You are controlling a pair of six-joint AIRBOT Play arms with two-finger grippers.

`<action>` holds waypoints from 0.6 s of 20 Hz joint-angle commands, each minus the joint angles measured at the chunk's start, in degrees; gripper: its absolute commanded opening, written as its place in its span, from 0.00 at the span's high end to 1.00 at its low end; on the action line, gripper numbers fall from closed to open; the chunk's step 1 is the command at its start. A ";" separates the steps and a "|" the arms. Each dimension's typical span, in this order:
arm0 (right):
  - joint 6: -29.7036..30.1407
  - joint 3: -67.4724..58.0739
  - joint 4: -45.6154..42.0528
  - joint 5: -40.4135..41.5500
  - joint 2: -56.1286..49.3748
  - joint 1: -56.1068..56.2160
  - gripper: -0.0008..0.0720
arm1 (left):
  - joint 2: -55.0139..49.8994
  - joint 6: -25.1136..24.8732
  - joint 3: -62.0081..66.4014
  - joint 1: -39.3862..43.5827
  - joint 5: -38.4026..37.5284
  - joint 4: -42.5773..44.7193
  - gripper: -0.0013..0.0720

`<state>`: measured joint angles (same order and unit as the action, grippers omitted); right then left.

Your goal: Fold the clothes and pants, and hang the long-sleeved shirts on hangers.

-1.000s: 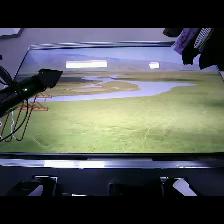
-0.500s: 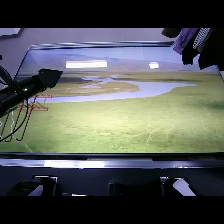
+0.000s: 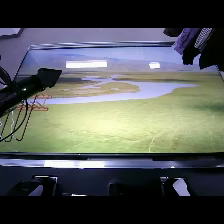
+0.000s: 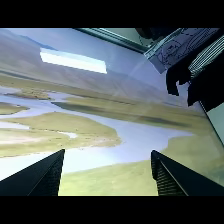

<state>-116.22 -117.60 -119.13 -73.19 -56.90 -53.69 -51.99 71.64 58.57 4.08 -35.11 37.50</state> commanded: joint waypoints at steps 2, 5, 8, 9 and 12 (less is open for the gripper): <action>-0.50 0.02 -2.34 12.26 7.76 -0.04 0.30 | 0.63 -0.04 0.04 -0.07 0.22 0.02 0.14; -4.79 0.02 1.60 24.87 11.04 -0.04 0.34 | 0.68 -0.04 0.04 -0.07 0.20 0.02 0.14; 1.44 0.02 22.49 28.94 8.76 -0.04 0.70 | 0.68 -0.04 0.04 -0.07 0.20 0.02 0.16; 7.19 0.02 34.84 26.93 6.40 -0.04 0.82 | 0.68 -0.04 0.04 -0.07 0.20 0.02 0.16; 27.85 0.17 76.48 16.13 -2.95 1.01 0.95 | 0.68 -0.46 0.04 -0.07 0.22 0.04 0.71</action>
<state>-105.95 -117.54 -81.19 -51.03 -53.28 -53.52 -51.35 71.59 58.57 4.08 -34.92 37.52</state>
